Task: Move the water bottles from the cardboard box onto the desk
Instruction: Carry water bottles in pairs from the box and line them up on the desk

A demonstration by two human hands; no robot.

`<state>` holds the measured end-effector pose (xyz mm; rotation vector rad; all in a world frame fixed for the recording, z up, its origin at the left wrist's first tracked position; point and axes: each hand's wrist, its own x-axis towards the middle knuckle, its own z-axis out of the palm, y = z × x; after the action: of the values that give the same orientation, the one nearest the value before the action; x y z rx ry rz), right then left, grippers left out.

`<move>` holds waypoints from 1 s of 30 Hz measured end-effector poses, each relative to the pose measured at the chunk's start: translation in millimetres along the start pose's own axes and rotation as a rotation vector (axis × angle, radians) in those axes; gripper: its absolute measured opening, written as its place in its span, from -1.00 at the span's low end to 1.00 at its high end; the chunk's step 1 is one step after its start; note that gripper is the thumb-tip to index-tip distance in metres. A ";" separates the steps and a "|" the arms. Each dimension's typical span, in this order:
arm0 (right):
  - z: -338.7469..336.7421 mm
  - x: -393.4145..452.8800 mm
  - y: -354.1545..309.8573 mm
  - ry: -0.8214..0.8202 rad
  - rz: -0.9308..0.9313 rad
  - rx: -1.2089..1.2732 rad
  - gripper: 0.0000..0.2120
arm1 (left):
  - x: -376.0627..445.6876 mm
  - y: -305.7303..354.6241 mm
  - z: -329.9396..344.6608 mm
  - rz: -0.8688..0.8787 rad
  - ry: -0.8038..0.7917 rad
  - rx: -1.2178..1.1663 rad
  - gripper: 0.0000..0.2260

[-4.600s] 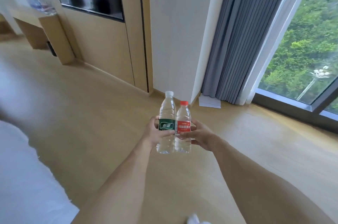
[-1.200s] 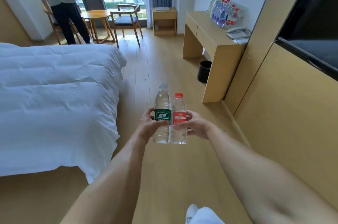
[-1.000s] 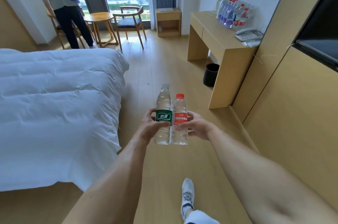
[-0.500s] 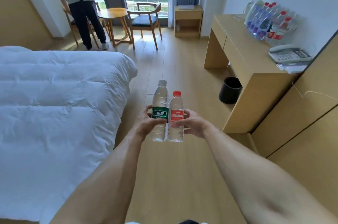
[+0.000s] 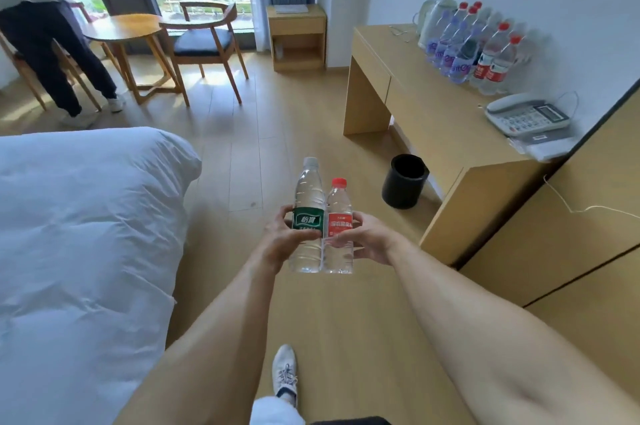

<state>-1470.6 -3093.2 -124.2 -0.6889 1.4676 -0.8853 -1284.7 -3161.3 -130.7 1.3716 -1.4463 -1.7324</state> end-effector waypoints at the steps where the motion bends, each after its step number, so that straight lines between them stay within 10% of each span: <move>1: -3.1 16.9 -11.6 0.030 0.007 0.009 -0.40 | 24.3 8.2 -3.0 -0.004 -0.025 0.005 -0.31; 30: -194.0 409.9 -279.4 0.240 -0.066 0.202 -0.43 | 527.5 239.4 37.3 0.055 -0.162 0.119 -0.40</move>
<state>-1725.7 -3560.6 -112.4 -0.4959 1.5460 -1.1821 -1566.5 -3668.4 -110.9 1.2625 -1.6827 -1.7820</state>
